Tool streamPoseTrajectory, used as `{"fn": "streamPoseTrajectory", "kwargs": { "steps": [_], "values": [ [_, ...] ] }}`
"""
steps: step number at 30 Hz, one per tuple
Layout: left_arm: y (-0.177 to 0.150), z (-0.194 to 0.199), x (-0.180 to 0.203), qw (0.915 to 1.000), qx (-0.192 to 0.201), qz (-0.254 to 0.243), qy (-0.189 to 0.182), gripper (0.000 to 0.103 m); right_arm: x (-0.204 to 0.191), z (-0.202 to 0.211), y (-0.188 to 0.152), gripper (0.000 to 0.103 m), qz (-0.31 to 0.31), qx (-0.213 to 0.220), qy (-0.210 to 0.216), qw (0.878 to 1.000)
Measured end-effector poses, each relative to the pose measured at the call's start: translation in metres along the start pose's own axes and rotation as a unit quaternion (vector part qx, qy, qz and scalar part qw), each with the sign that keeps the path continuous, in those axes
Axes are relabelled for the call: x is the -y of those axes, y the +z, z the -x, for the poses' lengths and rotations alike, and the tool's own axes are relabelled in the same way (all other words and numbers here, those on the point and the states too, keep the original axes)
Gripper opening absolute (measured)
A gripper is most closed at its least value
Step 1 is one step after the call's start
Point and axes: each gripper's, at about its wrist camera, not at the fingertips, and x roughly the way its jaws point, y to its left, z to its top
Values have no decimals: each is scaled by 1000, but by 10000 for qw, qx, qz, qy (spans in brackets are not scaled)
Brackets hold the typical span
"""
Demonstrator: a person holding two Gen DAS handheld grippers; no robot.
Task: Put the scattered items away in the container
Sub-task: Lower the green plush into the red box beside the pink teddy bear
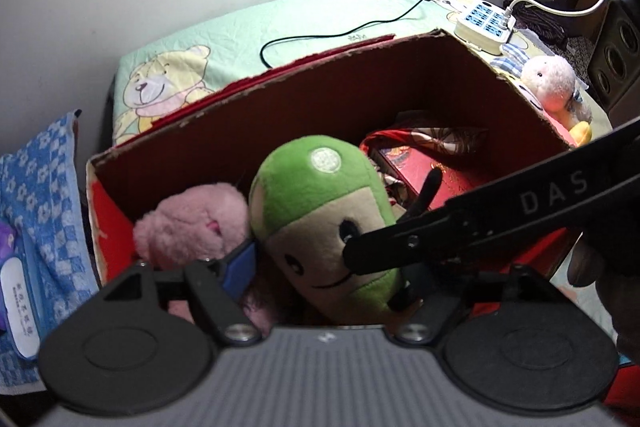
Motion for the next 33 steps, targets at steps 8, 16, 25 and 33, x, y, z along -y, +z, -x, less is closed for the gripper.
{"fn": "streamPoseTrajectory", "kwargs": {
  "steps": [8, 16, 25, 33],
  "values": [
    [-9, 2, -5, 9995, 82, 292, -54, 83, 2, -2, 3, 53, -37, -309, 34, 9995],
    [-9, 3, -1, 9979, 96, 624, 147, 84, -6, 21, 8, 49, 353, 225, -397, 9983],
    [-8, 7, -1, 9941, 174, 930, 535, 87, -8, 6, 12, 39, 469, 228, -510, 9973],
    [-9, 5, 2, 9917, 106, 1106, 642, 89, -6, 2, 11, 42, 389, 147, -431, 9982]
  ]
}}
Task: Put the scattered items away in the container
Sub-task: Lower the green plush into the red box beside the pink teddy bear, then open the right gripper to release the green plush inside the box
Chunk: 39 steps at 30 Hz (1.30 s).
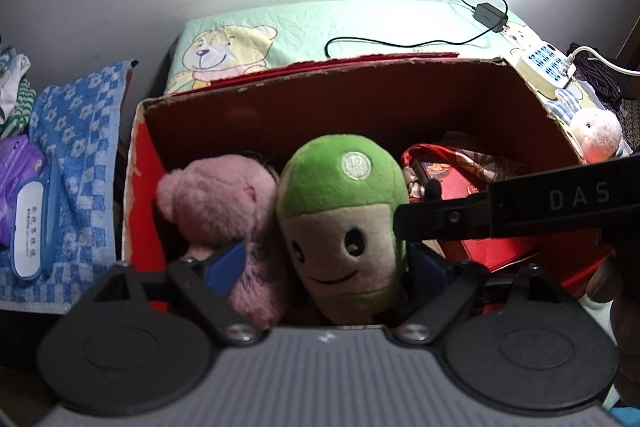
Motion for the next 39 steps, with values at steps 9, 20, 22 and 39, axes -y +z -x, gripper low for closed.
{"fn": "streamPoseTrajectory", "kwargs": {
  "steps": [9, 20, 22, 39],
  "values": [
    [0, 6, 1, 9996, -12, 178, 216, 91, -4, 7, 0, 43, 189, 135, -146, 9996],
    [-3, 15, 3, 9982, 14, 298, 517, 93, -5, 13, -1, 43, 319, 179, -200, 9991],
    [-4, 17, 3, 9979, 29, 308, 572, 93, -7, 13, -2, 43, 376, 198, -225, 9988],
    [-7, 19, 1, 9961, -47, 461, 755, 94, -3, 14, -6, 47, 334, 186, -236, 9990]
  ]
}}
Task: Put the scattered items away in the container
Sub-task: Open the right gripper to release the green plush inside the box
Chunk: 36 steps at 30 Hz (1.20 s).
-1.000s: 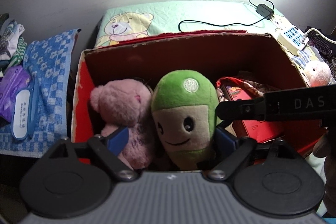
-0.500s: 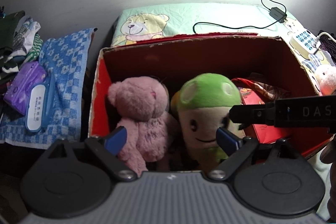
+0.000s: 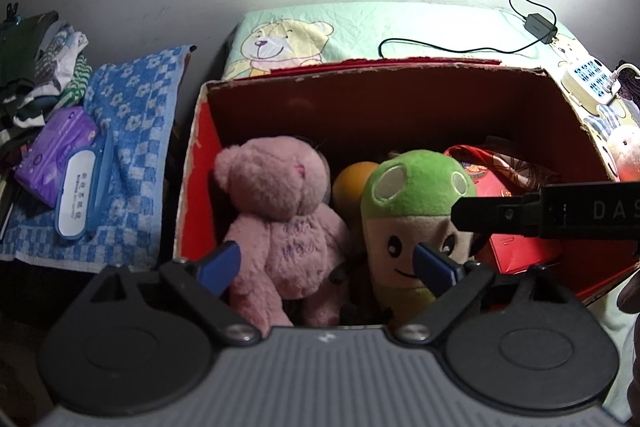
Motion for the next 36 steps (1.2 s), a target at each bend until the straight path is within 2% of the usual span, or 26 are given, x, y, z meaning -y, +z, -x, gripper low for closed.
{"fn": "streamPoseTrajectory", "kwargs": {
  "steps": [20, 28, 36],
  "values": [
    [0, -3, 1, 9997, -97, 145, 157, 94, 2, 10, 1, 47, 79, 84, 12, 9999],
    [-2, -2, 6, 9992, -85, 94, 372, 95, 0, 11, -1, 47, 113, 113, 28, 9999],
    [-2, 0, 7, 9990, -46, 111, 419, 95, -1, 14, -1, 47, 174, 170, 23, 9997]
  ]
}}
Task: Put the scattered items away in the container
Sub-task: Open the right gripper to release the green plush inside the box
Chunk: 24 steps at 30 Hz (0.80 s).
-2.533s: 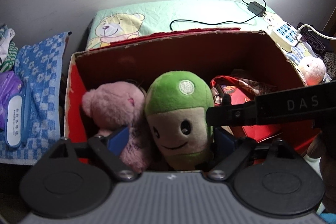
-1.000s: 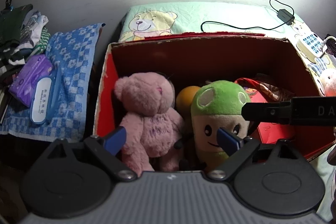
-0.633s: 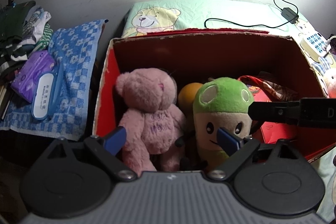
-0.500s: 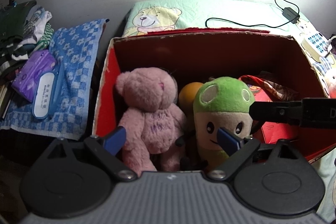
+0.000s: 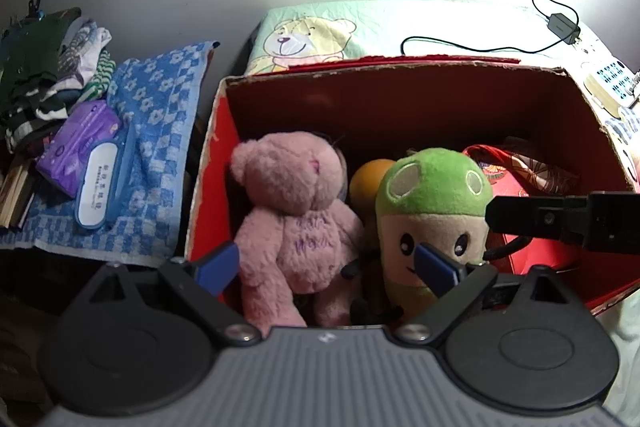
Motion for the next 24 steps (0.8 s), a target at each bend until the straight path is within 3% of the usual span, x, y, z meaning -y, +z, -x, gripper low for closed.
{"fn": "streamPoseTrajectory", "kwargs": {
  "steps": [24],
  "values": [
    [-7, 3, -1, 9996, -199, 161, 140, 95, -2, 12, -12, 47, 94, 17, -160, 9998]
  ]
}}
